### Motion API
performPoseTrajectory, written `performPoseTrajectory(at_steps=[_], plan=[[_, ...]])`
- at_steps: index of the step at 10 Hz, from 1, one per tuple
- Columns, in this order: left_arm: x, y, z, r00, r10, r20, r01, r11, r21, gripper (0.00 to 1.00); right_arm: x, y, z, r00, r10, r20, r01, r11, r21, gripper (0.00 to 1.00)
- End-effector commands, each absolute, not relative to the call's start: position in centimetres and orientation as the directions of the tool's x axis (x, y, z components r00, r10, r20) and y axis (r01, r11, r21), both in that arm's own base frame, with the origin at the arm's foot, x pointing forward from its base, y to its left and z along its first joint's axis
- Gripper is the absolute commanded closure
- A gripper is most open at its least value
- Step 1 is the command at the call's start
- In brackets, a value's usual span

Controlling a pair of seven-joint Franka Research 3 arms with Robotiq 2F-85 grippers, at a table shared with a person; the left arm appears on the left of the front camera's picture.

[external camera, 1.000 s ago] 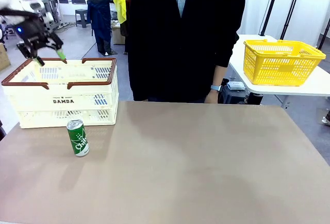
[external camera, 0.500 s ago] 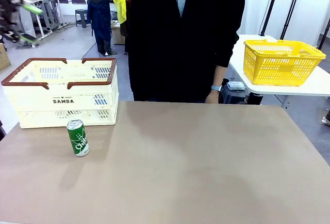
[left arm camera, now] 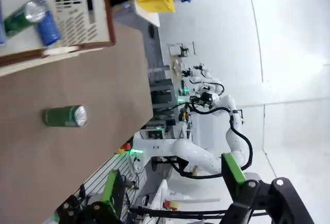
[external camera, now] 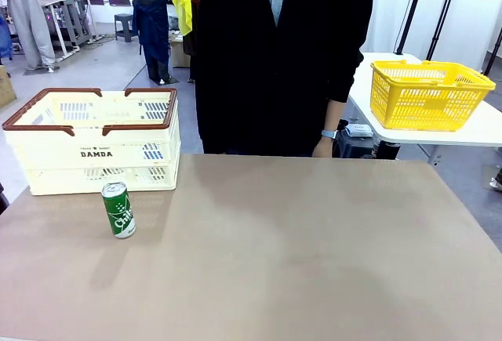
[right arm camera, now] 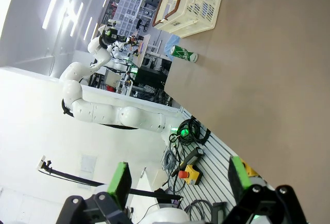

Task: Place the drinks into the Shopping basket.
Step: Pick up one drink and place it into the Shopping basket.

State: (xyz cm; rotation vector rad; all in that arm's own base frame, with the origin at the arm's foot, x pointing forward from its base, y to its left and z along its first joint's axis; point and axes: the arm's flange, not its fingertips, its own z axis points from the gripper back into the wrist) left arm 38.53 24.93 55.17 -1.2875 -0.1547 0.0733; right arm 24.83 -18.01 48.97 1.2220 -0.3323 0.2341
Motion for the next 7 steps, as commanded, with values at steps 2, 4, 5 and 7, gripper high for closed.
performPoseTrajectory(at_steps=[2, 4, 5, 7], plan=[[40.8, 25.0, 53.3, 0.997, 0.008, 0.081, 0.074, 0.322, -0.944, 0.00, 24.5, -18.4, 49.1, 0.923, 0.020, 0.384, -0.368, 0.334, 0.868, 0.00], [38.0, 25.7, 54.7, 0.989, 0.133, 0.066, 0.024, 0.292, -0.956, 0.00, 24.5, -18.4, 49.1, 0.923, 0.020, 0.384, -0.368, 0.334, 0.868, 0.00], [38.0, 25.7, 54.7, 0.989, 0.133, 0.066, 0.024, 0.292, -0.956, 0.00, 24.5, -18.4, 49.1, 0.923, 0.020, 0.384, -0.368, 0.334, 0.868, 0.00], [38.0, 25.7, 54.7, 0.989, 0.133, 0.066, 0.024, 0.292, -0.956, 0.00, 24.5, -18.4, 49.1, 0.923, 0.020, 0.384, -0.368, 0.334, 0.868, 0.00]])
